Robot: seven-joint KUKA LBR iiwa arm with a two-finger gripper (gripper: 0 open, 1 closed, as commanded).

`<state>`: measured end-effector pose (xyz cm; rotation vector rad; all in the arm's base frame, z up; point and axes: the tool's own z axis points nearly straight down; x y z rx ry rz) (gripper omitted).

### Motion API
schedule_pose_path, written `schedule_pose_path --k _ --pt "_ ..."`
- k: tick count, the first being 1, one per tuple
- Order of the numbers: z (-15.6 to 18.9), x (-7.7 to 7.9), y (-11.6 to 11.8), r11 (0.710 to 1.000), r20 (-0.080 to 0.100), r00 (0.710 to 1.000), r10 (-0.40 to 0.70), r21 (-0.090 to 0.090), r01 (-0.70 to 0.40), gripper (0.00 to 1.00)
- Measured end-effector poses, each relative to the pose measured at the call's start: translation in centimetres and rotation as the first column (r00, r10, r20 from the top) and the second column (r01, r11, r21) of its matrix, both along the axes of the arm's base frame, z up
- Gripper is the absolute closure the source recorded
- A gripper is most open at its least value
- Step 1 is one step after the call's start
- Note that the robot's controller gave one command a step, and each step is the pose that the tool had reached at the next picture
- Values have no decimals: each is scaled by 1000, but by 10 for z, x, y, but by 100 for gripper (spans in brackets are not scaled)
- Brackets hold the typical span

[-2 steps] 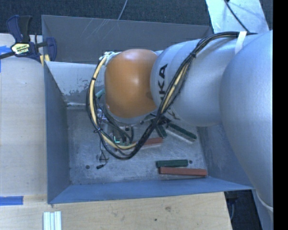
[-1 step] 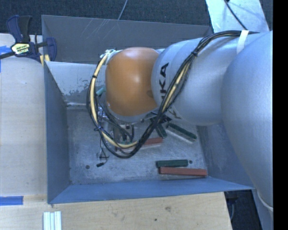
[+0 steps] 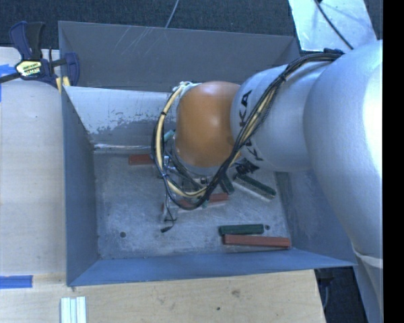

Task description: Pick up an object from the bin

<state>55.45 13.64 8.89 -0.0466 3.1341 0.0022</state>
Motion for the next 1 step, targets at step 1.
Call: schedule_pose_path --k 1 --pt "-16 -4 -23 999 -7 999 51 -2 -51 0"
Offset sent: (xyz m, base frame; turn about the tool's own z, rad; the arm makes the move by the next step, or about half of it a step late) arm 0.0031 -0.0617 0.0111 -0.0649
